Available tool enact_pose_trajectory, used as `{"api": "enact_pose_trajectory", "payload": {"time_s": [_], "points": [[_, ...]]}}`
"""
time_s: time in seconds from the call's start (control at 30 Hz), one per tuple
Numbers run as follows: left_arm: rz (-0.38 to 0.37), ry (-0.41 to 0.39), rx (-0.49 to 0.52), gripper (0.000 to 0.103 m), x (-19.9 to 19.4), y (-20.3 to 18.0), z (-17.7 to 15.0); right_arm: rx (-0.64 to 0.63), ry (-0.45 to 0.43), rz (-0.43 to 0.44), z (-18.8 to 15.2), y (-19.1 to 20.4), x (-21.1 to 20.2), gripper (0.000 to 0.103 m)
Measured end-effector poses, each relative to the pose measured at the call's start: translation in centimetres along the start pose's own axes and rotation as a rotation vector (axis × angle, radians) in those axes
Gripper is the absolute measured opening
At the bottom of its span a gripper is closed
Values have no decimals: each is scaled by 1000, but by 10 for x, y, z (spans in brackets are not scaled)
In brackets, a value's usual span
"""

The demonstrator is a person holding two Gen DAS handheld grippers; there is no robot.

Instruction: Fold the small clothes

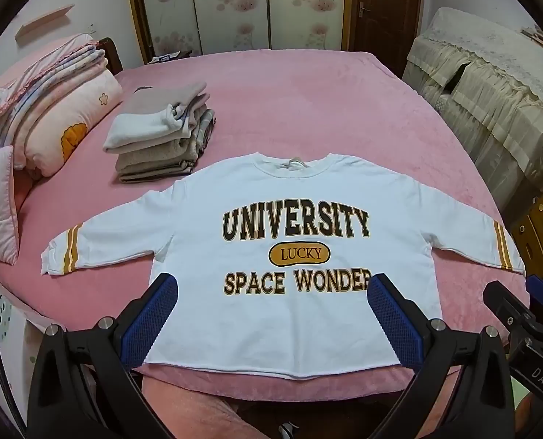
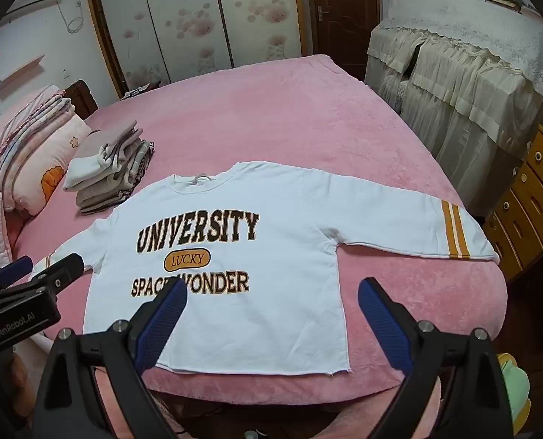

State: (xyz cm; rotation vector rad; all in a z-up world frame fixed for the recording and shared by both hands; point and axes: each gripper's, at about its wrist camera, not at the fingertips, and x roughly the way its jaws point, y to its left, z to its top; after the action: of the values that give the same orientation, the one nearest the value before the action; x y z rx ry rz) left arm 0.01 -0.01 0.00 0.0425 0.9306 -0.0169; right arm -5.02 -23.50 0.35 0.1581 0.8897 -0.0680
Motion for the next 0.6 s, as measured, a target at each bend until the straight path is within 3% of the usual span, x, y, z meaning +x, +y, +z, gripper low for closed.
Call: {"api": "enact_pose_trajectory", "payload": {"time_s": [0.6], "points": [[-37, -18, 1, 103, -1, 0, -2, 0, -12, -3, 1, 0, -4, 96]]}}
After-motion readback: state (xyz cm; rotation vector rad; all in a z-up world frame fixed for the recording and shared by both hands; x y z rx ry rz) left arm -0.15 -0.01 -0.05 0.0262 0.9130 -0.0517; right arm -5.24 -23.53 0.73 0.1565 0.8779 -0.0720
